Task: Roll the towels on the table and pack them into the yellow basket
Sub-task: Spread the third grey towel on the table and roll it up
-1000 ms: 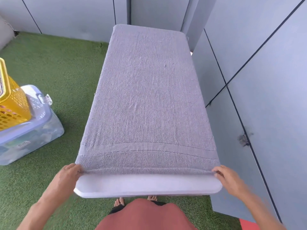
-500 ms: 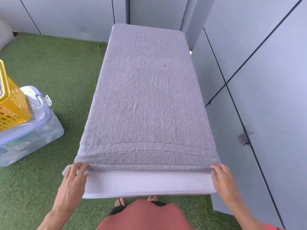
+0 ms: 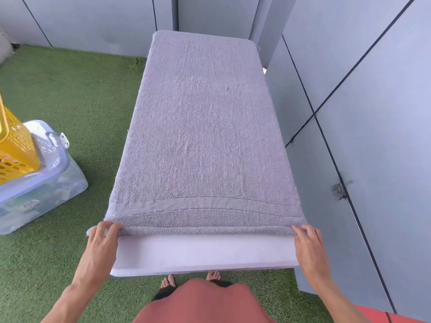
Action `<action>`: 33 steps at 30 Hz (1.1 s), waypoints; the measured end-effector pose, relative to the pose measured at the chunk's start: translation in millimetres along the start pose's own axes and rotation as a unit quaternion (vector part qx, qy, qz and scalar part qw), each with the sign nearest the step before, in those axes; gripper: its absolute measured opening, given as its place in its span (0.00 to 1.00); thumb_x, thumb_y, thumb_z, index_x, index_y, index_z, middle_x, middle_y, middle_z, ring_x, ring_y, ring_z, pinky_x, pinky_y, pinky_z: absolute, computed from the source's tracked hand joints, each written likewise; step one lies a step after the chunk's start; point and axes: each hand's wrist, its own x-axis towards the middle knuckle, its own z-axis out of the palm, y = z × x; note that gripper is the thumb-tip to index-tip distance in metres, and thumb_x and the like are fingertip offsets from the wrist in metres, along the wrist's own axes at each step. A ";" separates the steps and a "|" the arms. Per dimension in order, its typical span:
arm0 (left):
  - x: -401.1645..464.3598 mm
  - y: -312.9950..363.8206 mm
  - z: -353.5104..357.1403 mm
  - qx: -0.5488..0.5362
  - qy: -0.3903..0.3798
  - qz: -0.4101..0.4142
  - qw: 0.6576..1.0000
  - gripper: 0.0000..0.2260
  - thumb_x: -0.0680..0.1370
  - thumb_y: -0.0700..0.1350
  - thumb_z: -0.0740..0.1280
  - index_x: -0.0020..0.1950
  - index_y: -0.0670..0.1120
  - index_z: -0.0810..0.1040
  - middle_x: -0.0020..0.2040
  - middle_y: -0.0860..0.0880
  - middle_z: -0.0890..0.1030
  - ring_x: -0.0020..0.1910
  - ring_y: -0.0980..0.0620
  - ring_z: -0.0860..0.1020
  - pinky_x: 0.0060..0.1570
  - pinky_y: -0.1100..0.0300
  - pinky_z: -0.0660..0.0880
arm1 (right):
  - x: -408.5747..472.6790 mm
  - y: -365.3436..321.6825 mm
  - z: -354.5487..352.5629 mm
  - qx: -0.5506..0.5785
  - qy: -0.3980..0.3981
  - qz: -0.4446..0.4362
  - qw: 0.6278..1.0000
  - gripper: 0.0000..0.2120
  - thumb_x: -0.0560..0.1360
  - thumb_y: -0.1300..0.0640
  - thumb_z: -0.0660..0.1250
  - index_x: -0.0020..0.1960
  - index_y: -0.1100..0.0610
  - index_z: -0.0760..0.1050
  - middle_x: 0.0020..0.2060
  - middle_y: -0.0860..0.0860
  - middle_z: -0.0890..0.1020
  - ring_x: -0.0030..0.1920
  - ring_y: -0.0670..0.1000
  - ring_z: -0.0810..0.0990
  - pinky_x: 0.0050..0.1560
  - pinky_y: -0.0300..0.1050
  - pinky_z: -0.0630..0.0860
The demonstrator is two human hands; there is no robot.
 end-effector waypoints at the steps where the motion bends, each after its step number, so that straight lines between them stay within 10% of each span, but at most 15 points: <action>1: 1.8 1.7 1.1 -0.001 0.007 0.004 1.000 0.20 0.70 0.25 0.66 0.57 0.43 0.74 0.57 0.42 0.70 0.53 0.39 0.68 0.39 0.46 0.78 | 2.3 -3.4 3.1 0.014 0.000 -0.006 1.000 0.19 0.66 0.71 0.74 0.56 0.63 0.80 0.46 0.54 0.77 0.48 0.58 0.74 0.55 0.47 0.68; 7: 0.6 -3.6 -8.7 -0.017 0.017 0.036 0.999 0.16 0.71 0.27 0.67 0.56 0.40 0.78 0.50 0.45 0.79 0.49 0.41 0.75 0.44 0.45 0.77 | 11.1 3.6 -0.9 0.080 -0.029 -0.010 0.996 0.15 0.66 0.75 0.72 0.50 0.63 0.79 0.44 0.55 0.81 0.48 0.60 0.77 0.54 0.46 0.67; 15: 48.9 -23.3 -52.5 -0.143 -0.159 -0.067 0.975 0.06 0.70 0.43 0.77 0.39 0.54 0.83 0.37 0.57 0.83 0.38 0.56 0.82 0.40 0.60 0.76 | 62.9 25.4 -40.5 0.193 -0.287 0.040 0.937 0.08 0.72 0.64 0.71 0.42 0.51 0.79 0.38 0.53 0.83 0.40 0.50 0.79 0.39 0.36 0.68; 25: 29.4 0.5 -31.7 -0.015 0.015 0.026 0.999 0.06 0.71 0.36 0.74 0.43 0.45 0.80 0.41 0.50 0.75 0.44 0.45 0.74 0.35 0.51 0.75 | 33.4 -2.1 -13.5 0.122 -0.084 0.025 0.989 0.08 0.73 0.69 0.68 0.45 0.58 0.79 0.41 0.49 0.74 0.47 0.55 0.73 0.48 0.48 0.70; 33: 14.5 3.1 -1.3 0.019 0.027 0.033 0.999 0.19 0.70 0.28 0.70 0.59 0.37 0.75 0.57 0.40 0.74 0.55 0.38 0.72 0.49 0.41 0.78 | 33.5 0.0 1.1 0.116 -0.086 -0.022 0.989 0.19 0.68 0.72 0.70 0.57 0.61 0.77 0.54 0.54 0.75 0.56 0.58 0.71 0.62 0.44 0.61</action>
